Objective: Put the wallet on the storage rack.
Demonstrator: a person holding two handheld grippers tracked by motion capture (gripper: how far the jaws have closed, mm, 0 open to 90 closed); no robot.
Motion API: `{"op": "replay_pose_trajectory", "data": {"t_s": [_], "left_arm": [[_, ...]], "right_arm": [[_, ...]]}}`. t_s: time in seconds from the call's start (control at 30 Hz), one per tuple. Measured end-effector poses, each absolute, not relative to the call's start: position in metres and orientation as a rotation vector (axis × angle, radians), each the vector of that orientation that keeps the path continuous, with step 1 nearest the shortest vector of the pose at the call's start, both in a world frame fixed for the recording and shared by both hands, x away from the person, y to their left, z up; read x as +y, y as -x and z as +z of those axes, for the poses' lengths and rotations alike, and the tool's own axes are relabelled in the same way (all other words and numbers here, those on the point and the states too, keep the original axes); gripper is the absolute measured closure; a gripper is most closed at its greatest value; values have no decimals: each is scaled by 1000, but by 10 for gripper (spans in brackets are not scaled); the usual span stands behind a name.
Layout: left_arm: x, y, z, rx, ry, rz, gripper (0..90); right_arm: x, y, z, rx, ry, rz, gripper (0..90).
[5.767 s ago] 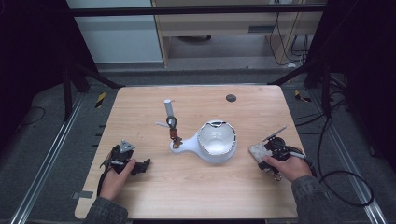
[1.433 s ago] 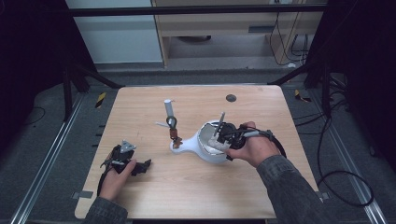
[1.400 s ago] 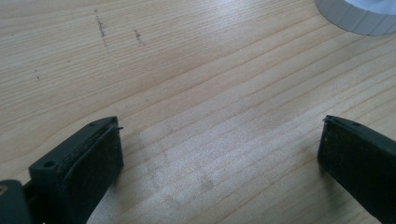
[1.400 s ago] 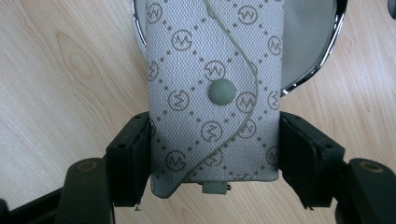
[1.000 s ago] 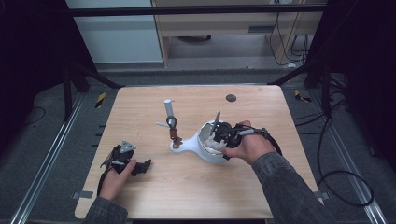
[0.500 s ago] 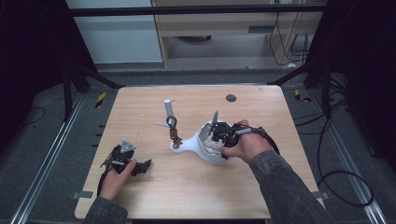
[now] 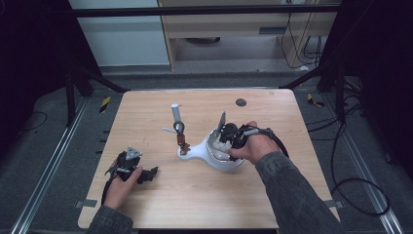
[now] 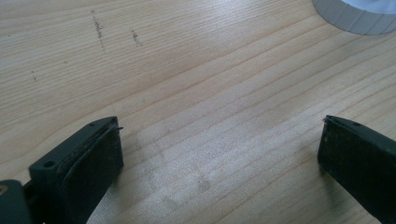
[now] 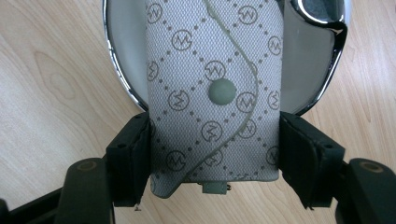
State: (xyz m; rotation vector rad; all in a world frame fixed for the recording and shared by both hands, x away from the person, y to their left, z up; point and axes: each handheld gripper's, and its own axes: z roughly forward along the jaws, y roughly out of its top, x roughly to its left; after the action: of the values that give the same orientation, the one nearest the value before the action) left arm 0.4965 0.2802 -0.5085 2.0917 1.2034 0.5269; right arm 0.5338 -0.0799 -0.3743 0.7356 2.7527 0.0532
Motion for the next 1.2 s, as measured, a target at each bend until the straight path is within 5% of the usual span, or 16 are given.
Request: {"op": "replay_pose_trajectory", "data": {"t_s": [1.2], "left_arm": [[280,-497,-508,1195,-2098,525,0]], "right_arm": [[-70,-543,-382,2754,-729,50,318]]}}
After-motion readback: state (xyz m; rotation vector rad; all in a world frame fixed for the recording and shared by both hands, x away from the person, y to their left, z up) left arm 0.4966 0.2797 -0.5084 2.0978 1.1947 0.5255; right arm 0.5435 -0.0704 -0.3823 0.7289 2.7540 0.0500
